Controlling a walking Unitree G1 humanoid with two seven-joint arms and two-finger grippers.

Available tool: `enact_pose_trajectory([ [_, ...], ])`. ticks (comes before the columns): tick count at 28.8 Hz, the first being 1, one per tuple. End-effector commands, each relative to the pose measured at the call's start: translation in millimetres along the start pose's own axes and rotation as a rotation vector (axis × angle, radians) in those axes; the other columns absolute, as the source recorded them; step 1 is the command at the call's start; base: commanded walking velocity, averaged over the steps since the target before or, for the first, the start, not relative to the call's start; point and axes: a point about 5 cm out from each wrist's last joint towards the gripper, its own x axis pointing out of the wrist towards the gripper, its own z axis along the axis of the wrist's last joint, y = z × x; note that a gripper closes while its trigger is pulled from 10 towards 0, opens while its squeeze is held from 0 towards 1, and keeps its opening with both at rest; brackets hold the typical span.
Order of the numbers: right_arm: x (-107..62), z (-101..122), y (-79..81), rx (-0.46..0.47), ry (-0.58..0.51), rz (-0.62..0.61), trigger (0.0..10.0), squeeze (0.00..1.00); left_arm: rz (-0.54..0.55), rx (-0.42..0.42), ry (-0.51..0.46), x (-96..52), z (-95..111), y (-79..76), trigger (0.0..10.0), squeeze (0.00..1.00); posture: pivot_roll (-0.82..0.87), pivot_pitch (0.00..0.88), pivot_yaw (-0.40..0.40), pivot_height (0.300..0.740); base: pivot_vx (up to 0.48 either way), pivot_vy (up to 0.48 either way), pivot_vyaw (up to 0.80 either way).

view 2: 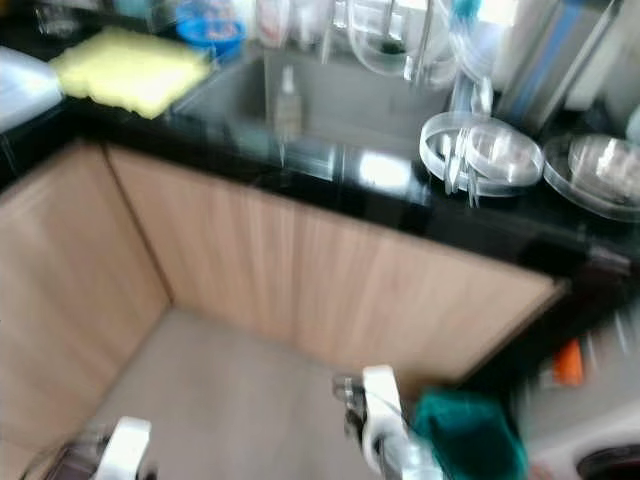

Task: Kitchen organization

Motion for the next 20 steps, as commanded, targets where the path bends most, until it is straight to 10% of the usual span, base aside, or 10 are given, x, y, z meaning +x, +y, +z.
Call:
enact_pose_trajectory([
  [1, -3.5, -6.7, -11.3, 0.012, 0.02, -0.037, 10.0, 0.0, -0.033, 0.009, 0.011, 0.1, -2.5, -8.7, 10.0, 0.0, -0.04, 0.081, -0.048, 0.74, 0.401, 0.0, 0.0],
  [20, -3.9, -8.7, -12.5, 0.001, 0.035, -0.045, 10.0, 0.0, -0.018, 0.03, 0.008, 0.0, -2.6, -9.0, 10.0, 0.0, -0.03, 0.038, -0.05, 0.74, 0.117, 0.0, -0.62],
])
